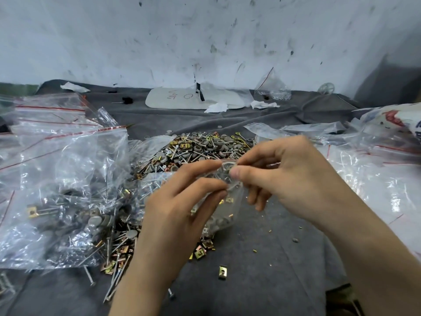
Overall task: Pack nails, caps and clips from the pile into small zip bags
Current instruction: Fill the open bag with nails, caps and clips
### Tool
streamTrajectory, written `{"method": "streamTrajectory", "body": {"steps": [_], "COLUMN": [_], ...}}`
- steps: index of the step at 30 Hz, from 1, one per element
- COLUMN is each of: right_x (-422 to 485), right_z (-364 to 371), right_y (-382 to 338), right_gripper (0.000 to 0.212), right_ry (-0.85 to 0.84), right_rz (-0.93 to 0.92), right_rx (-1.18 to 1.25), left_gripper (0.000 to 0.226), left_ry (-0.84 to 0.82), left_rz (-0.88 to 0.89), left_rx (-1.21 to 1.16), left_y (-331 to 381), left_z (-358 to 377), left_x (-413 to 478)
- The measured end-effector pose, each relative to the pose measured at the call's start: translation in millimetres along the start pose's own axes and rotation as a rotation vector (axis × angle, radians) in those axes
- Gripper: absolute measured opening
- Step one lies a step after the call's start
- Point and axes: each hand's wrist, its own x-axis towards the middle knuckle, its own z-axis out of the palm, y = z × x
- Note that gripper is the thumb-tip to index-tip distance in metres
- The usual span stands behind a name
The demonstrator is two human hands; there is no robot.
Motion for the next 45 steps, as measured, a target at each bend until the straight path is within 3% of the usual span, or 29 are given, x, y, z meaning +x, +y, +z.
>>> {"method": "streamTrajectory", "body": {"steps": [3, 8, 15, 22, 27, 30, 35, 39, 41, 45], "right_x": [3, 4, -5, -4, -3, -1, -2, 0, -2, -7], "right_z": [-1, -6, -5, -5, -7, -13, -7, -7, -7, -2], "right_y": [0, -3, -4, -4, -5, -4, -2, -3, -6, -7], "right_gripper": [0.011, 0.006, 0.030, 0.008, 0.016, 0.014, 0.023, 0.010, 0.003, 0.013], "right_ry": [-0.050, -0.035, -0.145, -0.125, -0.071, 0.028, -0.037, 0.013, 0.025, -0.058], "right_rz": [0.034, 0.005, -0.012, 0.027, -0.013, -0.148, -0.266, -0.367, -0.388, -0.231], "right_rx": [-0.080, -0.008, 0.177, 0.220, 0.236, 0.018, -0.362, -0.547, -0.466, -0.156], "left_gripper": [0.019, 0.014, 0.031, 0.031, 0.024, 0.023, 0.026, 0.026, 0.028, 0.028], "left_ry": [-0.033, -0.022, -0.016, 0.033, 0.062, 0.064, 0.059, 0.054, 0.054, 0.071], "left_rz": [-0.004, -0.028, -0.059, -0.035, -0.135, -0.176, -0.143, -0.121, -0.124, -0.140], "left_rx": [-0.011, -0.075, -0.108, -0.134, -0.217, -0.281, -0.271, -0.249, -0.261, -0.298], "left_y": [1, 2, 8, 12, 10, 8, 7, 8, 7, 5], "left_z": [1, 3, 2, 6, 8, 5, 4, 4, 5, 5], "left_x": [-1, -1, 0, 0, -3, -3, -2, -1, -1, -2]}}
